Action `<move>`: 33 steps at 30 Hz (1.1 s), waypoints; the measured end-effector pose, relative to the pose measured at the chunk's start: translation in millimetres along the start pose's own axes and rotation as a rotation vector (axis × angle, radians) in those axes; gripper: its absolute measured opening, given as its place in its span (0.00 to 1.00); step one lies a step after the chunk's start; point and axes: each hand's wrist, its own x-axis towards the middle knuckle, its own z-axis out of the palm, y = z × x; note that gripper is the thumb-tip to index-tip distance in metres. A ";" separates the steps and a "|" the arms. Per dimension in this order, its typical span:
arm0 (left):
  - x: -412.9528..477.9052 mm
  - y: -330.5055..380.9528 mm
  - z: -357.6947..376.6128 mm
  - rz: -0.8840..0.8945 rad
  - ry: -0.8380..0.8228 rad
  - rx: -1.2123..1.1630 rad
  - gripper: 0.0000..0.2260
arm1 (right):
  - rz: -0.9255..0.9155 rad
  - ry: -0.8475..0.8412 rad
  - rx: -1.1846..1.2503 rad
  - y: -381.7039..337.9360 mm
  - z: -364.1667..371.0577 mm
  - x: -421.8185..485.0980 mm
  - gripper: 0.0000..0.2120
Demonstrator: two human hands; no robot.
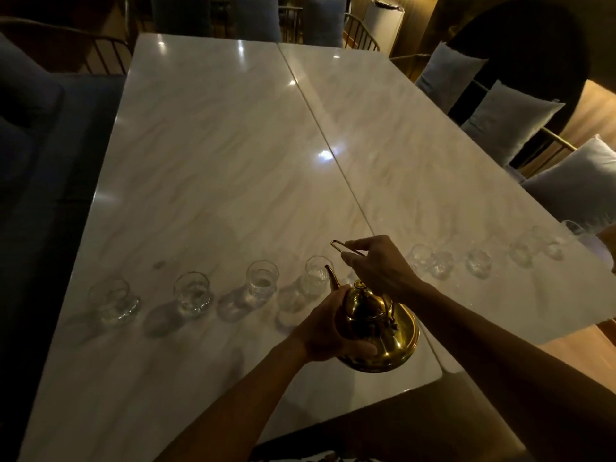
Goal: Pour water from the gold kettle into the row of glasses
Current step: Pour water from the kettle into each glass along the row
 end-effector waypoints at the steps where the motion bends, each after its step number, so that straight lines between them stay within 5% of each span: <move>1: 1.1 -0.2 2.3 -0.012 0.007 -0.014 0.36 | -0.004 -0.018 0.000 1.5 -0.4 2.6 0.17; 33: 13.3 12.2 25.9 -0.109 0.030 -0.046 0.38 | -0.060 -0.139 -0.029 17.9 -17.1 13.9 0.18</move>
